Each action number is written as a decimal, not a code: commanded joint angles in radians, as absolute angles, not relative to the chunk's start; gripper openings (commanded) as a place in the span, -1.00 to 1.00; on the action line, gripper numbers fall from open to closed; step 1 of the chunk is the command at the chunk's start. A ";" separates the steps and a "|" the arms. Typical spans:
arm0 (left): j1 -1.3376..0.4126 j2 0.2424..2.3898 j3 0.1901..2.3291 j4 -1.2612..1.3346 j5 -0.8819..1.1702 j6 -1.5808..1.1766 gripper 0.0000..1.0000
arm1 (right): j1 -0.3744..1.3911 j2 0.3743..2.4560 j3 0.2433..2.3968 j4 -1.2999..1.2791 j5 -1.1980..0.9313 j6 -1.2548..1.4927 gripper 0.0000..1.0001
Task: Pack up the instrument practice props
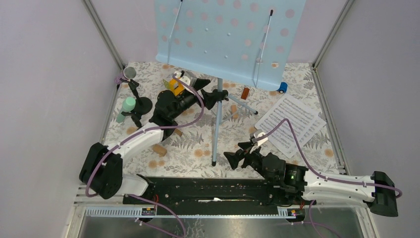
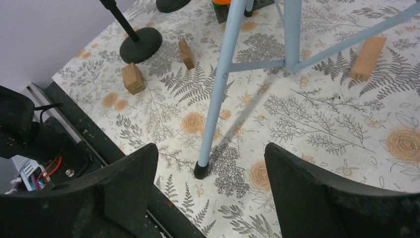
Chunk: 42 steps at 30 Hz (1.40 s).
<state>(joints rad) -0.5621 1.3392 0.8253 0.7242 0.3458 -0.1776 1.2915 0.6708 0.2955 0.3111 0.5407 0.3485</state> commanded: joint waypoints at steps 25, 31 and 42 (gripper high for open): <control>-0.541 1.502 1.088 0.523 0.525 -0.129 -0.88 | 1.298 0.678 0.420 0.153 0.818 0.517 0.21; -0.541 1.479 1.066 0.441 0.554 -0.068 -0.93 | 1.237 0.756 0.446 0.144 0.820 0.639 0.24; -0.539 1.465 1.018 0.430 0.574 -0.020 -1.00 | 0.792 0.949 0.606 0.131 0.240 0.857 0.33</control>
